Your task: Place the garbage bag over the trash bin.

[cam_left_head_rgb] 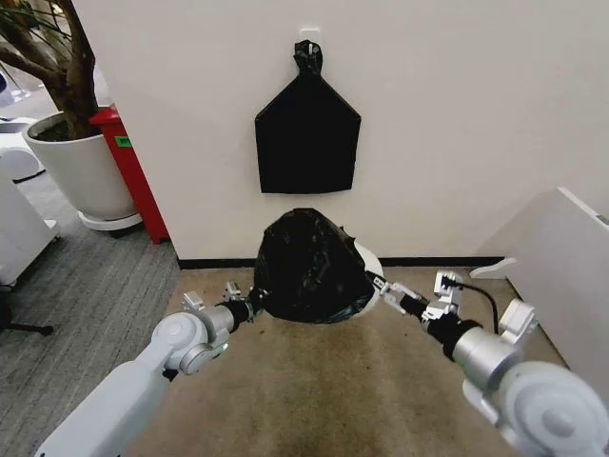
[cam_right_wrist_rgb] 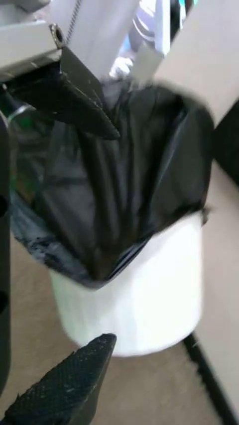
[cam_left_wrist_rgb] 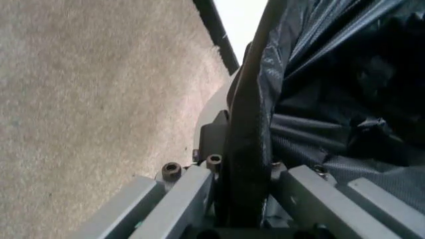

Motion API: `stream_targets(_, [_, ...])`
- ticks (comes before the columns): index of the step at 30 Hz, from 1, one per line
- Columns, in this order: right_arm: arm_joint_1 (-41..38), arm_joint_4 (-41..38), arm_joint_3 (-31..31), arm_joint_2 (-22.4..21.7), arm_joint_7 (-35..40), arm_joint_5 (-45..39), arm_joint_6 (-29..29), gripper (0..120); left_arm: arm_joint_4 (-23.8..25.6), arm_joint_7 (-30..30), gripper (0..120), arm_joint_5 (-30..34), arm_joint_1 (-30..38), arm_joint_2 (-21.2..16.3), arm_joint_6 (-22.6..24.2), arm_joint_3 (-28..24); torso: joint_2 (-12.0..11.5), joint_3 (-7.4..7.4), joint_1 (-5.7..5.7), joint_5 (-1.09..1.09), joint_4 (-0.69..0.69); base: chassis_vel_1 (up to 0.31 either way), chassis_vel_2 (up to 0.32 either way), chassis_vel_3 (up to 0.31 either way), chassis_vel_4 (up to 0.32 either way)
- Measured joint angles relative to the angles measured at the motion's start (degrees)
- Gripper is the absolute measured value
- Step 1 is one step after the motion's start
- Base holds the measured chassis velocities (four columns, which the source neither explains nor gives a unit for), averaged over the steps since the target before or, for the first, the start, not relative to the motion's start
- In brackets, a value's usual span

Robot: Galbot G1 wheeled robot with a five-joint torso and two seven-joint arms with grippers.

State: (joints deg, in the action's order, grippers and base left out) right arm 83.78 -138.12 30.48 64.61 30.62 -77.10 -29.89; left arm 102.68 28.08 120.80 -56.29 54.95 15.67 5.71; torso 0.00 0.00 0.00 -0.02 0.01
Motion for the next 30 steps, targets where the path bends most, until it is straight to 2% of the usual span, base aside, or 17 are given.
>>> stream_targets(9, [1.10,6.21,1.20,2.08,-0.40,0.73,-0.33,100,1.54,-0.26,0,0.94,0.69,-0.14,1.01,-0.46,0.00,0.00,0.00,0.01,-0.01,0.000,0.000,0.000,0.000])
stream_targets(19, [1.54,15.07,2.90,1.92,-2.21,7.17,1.47,100,4.50,0.07,0,0.51,0.36,-1.17,0.85,0.04,0.00,0.00,0.00,0.03,-0.01,0.000,0.000,0.000,0.000])
stream_targets(22, [2.17,14.44,3.08,2.03,-2.03,7.39,2.48,100,4.77,0.29,0,0.24,0.36,-1.24,0.78,0.11,0.00,0.00,0.00,0.03,-0.01,0.000,0.000,0.000,0.000])
stream_targets(30, [2.66,3.73,2.44,2.54,3.04,1.18,2.71,100,7.07,5.27,0,-6.80,1.65,-0.88,-1.68,-1.90,0.00,0.00,0.00,0.01,-0.01,0.000,0.000,0.000,0.000])
